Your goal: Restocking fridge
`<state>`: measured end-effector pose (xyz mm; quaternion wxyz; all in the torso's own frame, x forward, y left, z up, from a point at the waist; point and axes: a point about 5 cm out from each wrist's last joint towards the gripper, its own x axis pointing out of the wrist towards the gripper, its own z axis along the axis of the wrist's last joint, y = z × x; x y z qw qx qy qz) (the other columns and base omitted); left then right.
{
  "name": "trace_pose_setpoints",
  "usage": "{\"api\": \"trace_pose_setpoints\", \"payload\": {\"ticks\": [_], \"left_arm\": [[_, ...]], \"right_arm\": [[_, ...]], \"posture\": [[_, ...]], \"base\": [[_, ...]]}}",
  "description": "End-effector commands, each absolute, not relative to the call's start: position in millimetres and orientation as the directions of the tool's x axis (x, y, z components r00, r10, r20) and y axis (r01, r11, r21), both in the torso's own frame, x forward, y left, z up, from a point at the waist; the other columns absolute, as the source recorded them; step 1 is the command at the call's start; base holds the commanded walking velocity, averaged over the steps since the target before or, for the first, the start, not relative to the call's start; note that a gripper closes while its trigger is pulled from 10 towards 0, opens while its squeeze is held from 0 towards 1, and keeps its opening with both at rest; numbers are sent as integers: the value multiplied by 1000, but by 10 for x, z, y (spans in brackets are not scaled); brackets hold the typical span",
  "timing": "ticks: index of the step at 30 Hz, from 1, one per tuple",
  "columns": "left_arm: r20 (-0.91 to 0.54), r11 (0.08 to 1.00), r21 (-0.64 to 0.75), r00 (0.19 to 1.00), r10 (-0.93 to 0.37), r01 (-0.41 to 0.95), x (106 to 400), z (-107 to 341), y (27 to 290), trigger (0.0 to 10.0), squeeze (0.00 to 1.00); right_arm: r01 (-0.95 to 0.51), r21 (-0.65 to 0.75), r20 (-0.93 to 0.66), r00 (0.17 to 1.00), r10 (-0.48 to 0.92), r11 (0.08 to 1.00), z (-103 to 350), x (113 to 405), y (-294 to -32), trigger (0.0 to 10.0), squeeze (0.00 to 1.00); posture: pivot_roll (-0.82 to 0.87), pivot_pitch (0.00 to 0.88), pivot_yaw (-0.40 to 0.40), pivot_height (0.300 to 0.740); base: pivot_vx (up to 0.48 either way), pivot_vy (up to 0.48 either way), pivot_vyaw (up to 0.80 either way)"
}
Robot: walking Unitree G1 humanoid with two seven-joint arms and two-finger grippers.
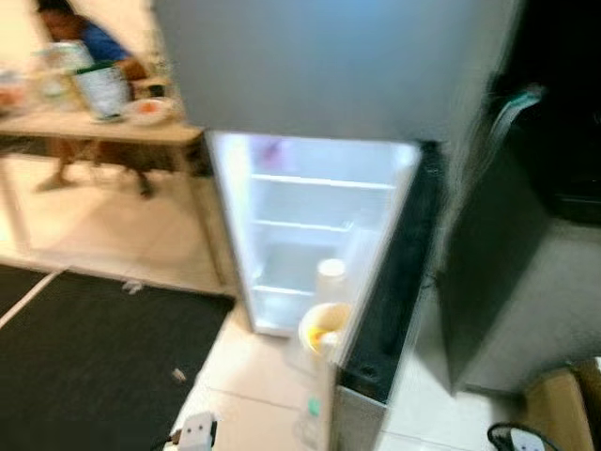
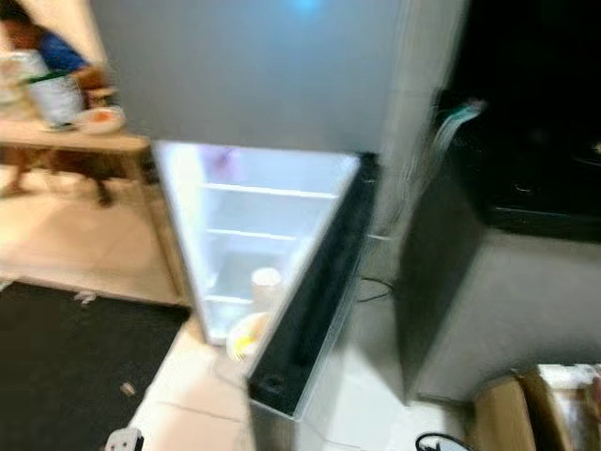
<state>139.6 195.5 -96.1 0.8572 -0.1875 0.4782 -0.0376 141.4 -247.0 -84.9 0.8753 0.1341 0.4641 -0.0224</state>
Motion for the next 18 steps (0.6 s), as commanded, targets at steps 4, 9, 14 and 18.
{"api": "trace_pose_setpoints", "payload": {"ticks": [4, 9, 14, 18], "left_arm": [[-819, 931, -345, 521, -239, -115, 1342, -981, 1964, 10000, 0], [-821, 931, -345, 518, -239, -117, 1332, -987, 1954, 10000, 0], [-822, 931, -346, 516, -241, -117, 1327, -990, 1945, 10000, 0], [-822, 931, -345, 515, -240, -117, 1325, -991, 1945, 10000, 0]], "right_arm": [[187, 202, -825, 562, 64, 961, -868, 1366, -2476, 10000, 0], [221, 208, -817, 574, 45, 953, -863, 1368, -2494, 10000, 0], [210, 236, -808, 585, 71, 949, -853, 1395, -2477, 10000, 0], [172, 284, -774, 622, 119, 943, -809, 1499, -2445, 10000, 0]], "posture": [[-65, 4, -20, 740], [-66, 4, -20, 740], [-69, 4, -21, 740], [-69, 4, -22, 740]], "base": [[0, 0, 753], [0, 0, 684], [0, 0, 0], [0, 0, 0]]}}
